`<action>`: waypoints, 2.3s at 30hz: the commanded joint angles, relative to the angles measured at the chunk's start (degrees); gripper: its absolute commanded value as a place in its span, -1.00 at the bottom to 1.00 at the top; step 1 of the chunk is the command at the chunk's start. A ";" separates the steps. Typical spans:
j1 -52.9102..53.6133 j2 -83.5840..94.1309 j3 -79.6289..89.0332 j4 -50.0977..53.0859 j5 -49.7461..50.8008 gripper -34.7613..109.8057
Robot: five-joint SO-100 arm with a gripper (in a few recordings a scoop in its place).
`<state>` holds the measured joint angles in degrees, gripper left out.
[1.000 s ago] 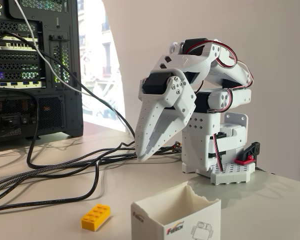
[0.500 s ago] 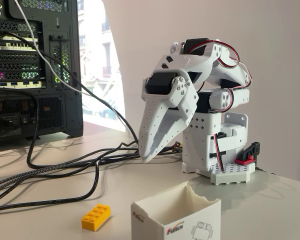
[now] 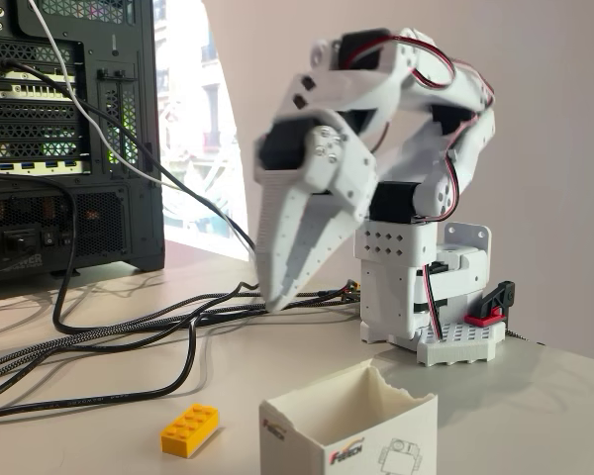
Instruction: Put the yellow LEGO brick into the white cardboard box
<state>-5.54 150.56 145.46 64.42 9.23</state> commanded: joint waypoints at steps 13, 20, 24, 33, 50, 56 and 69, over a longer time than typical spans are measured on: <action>3.25 -27.69 -12.13 -14.85 30.50 -0.30; 3.25 -32.43 -11.43 -15.29 37.27 0.00; 2.90 -35.51 -11.25 -15.29 40.17 0.13; 2.02 -45.00 -15.29 -15.21 47.20 0.11; 2.55 -53.35 -24.17 -15.38 47.81 -0.65; 2.55 -53.26 -24.87 -15.38 47.02 -0.64; 1.85 -45.79 -26.98 -1.05 27.95 0.00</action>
<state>-2.64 96.15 123.75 56.43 43.77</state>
